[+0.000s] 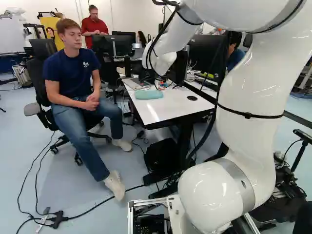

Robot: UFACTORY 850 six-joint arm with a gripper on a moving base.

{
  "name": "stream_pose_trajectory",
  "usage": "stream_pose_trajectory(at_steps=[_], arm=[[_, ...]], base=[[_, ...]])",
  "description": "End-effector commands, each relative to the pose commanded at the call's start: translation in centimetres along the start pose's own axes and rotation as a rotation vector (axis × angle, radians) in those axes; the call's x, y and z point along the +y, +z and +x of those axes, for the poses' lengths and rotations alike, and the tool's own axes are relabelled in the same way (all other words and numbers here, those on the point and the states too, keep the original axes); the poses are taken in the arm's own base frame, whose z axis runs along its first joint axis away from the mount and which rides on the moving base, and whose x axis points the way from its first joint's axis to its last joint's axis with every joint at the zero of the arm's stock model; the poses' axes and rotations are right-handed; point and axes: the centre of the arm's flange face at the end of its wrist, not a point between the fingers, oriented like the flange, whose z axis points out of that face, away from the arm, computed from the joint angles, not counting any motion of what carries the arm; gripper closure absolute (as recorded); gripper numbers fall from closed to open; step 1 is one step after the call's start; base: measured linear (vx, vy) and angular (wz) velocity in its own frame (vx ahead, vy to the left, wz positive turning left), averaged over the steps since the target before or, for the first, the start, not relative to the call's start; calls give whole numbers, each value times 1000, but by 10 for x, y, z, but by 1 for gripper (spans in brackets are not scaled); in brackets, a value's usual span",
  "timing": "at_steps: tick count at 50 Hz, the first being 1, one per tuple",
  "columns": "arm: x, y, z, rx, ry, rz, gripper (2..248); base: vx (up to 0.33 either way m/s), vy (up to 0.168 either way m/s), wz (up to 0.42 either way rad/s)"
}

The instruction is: Clean the table with the green towel

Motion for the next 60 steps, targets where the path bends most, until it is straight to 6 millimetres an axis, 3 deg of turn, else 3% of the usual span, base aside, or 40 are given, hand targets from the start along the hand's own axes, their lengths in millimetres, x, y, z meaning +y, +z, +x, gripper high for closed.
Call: stream_pose_trajectory(at_steps=[12,60], arm=[[-1,9,9,6,-1,1,3],[2,68,-18,-83,1,-7,3]], base=[[0,0,0],[0,0,0]])
